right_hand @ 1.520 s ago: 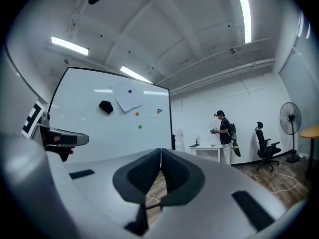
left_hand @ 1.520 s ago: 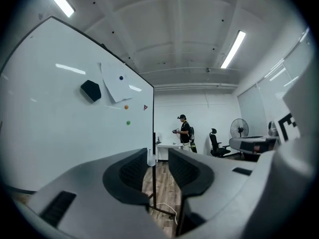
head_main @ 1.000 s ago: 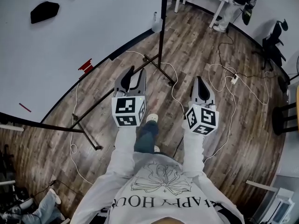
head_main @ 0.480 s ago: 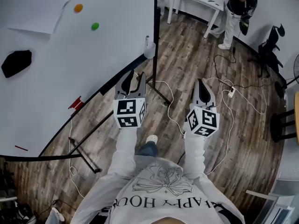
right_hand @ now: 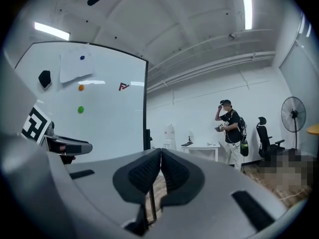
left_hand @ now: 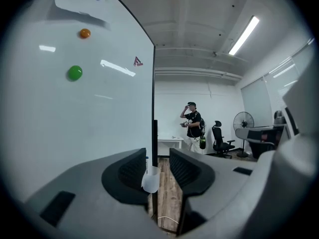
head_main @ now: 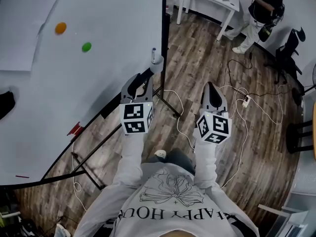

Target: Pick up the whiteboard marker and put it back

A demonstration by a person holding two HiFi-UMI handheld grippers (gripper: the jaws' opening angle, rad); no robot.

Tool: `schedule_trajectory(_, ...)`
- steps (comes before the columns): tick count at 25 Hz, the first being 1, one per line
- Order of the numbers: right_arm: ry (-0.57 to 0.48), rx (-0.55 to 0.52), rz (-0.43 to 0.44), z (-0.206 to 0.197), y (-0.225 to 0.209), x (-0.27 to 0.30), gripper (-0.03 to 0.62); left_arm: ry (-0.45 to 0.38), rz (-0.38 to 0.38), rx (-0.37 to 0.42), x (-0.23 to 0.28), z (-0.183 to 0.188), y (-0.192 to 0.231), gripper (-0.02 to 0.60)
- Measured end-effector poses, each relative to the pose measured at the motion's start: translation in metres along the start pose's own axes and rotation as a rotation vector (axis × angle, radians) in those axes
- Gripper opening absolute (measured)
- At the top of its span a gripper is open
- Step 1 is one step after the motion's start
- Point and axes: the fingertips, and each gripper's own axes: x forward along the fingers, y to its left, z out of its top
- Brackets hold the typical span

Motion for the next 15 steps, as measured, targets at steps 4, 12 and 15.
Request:
schedule_trajectory(4,0.005,0.014,0.016,0.000,-0.011,0.038,0.003,0.021,0.016,0.007,0.034,-0.002,0.005,0.126)
schedule_trajectory(12,0.024,-0.018,0.103,-0.007,-0.031,0.125,0.003,0.069,0.080,-0.008,0.114,-0.017,0.013,0.129)
schedule_trajectory(15,0.032,-0.025,0.140,-0.006,-0.042,0.155,0.003,0.095,0.113,-0.009,0.143,-0.020,0.014,0.130)
